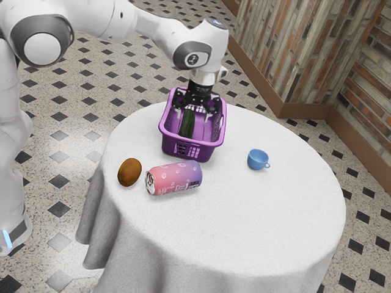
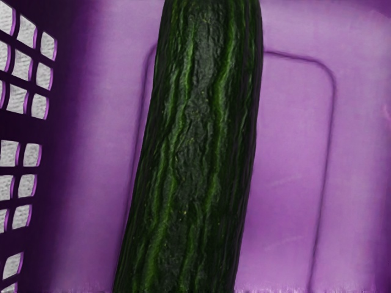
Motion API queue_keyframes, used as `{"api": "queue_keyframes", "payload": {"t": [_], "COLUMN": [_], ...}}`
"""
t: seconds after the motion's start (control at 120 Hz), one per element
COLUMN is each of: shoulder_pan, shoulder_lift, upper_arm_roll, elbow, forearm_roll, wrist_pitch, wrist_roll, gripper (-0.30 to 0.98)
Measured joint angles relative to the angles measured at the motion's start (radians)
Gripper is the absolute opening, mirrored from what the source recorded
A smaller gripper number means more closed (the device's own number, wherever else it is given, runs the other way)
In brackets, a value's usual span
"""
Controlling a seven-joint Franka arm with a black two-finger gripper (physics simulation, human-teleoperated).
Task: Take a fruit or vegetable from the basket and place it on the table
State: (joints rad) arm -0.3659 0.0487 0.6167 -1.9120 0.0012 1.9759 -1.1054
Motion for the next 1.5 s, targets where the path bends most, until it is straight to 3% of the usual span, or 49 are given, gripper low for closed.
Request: {"api": "queue_keyframes", "payload": {"t": [1.133,1.325,1.5], "shoulder_pan": [0.012,0.018,0.017], "shoulder_lift": [0.084,0.099,0.1], "upper_arm_roll": [0.019,0.02,0.02], "elbow": [-0.046,-0.046,-0.043], "forearm_roll": [-0.086,-0.1,-0.101], "wrist_pitch": [0.086,0.093,0.094], "wrist_roll": [-0.008,-0.008,-0.009], "gripper": [0.68,0.32,0.22]}}
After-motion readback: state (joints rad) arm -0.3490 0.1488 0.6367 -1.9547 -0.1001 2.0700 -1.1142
